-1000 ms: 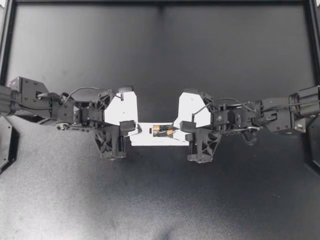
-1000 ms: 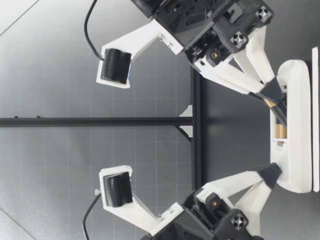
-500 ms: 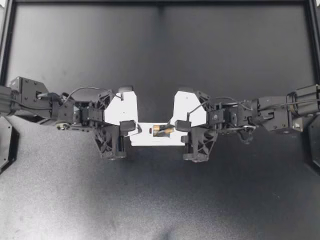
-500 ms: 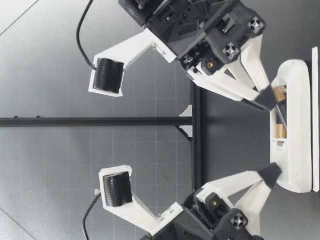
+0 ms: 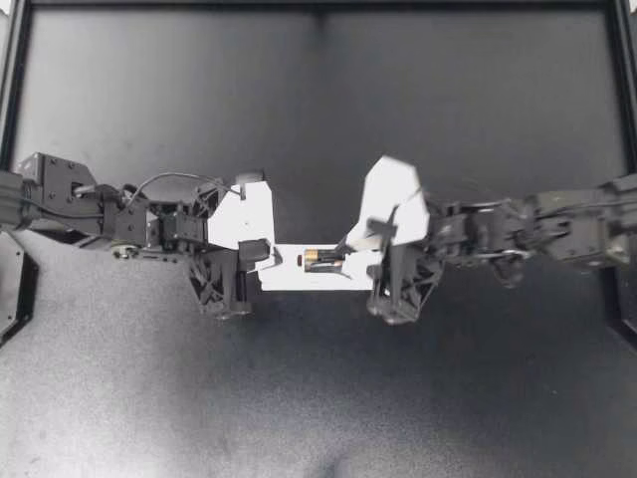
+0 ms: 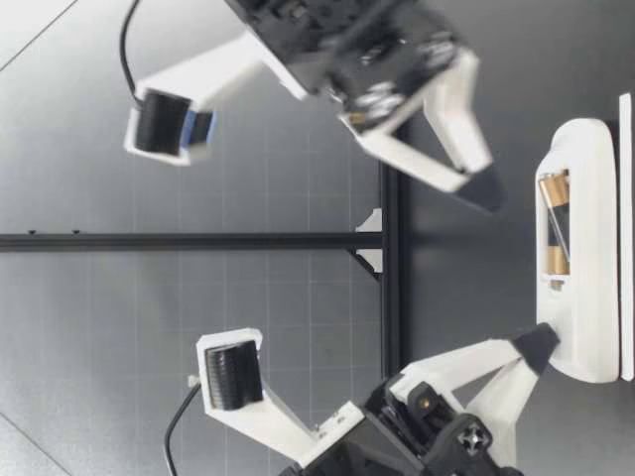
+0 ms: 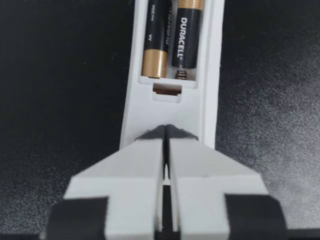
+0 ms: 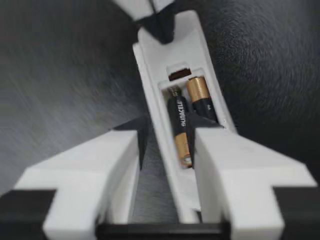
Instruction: Place the battery into the slot of the remote controller.
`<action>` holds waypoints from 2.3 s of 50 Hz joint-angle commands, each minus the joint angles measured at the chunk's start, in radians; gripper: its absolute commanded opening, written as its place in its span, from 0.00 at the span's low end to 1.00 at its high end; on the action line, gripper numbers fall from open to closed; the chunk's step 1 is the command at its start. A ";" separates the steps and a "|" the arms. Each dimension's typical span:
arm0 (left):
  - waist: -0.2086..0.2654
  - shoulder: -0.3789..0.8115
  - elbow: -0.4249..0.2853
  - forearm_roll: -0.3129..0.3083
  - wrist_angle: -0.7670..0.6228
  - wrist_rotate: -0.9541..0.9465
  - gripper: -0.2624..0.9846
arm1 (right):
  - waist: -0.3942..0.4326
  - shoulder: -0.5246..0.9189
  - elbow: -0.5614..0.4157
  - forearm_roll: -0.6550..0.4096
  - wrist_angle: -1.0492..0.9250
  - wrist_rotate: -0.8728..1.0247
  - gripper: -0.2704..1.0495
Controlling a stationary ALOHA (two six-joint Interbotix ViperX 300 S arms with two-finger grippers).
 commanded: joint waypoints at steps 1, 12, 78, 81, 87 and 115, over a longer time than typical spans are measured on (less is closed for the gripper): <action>0.003 -0.012 -0.006 0.000 0.003 -0.002 0.10 | 0.003 -0.044 0.008 0.052 -0.044 0.133 0.47; 0.003 -0.012 -0.005 -0.003 0.005 -0.005 0.10 | 0.005 -0.044 0.055 0.069 -0.083 0.597 0.31; 0.003 -0.008 0.002 -0.011 0.009 -0.008 0.10 | 0.000 0.058 -0.006 0.029 -0.011 0.841 0.11; 0.003 -0.008 0.002 -0.011 0.009 -0.008 0.10 | 0.000 0.067 -0.014 0.020 -0.008 0.841 0.11; 0.003 -0.008 0.002 -0.011 0.009 -0.008 0.10 | 0.002 0.083 -0.029 0.005 0.006 0.841 0.11; -0.003 -0.041 -0.048 -0.011 -0.009 -0.018 0.10 | 0.000 -0.034 -0.011 -0.140 0.106 0.821 0.11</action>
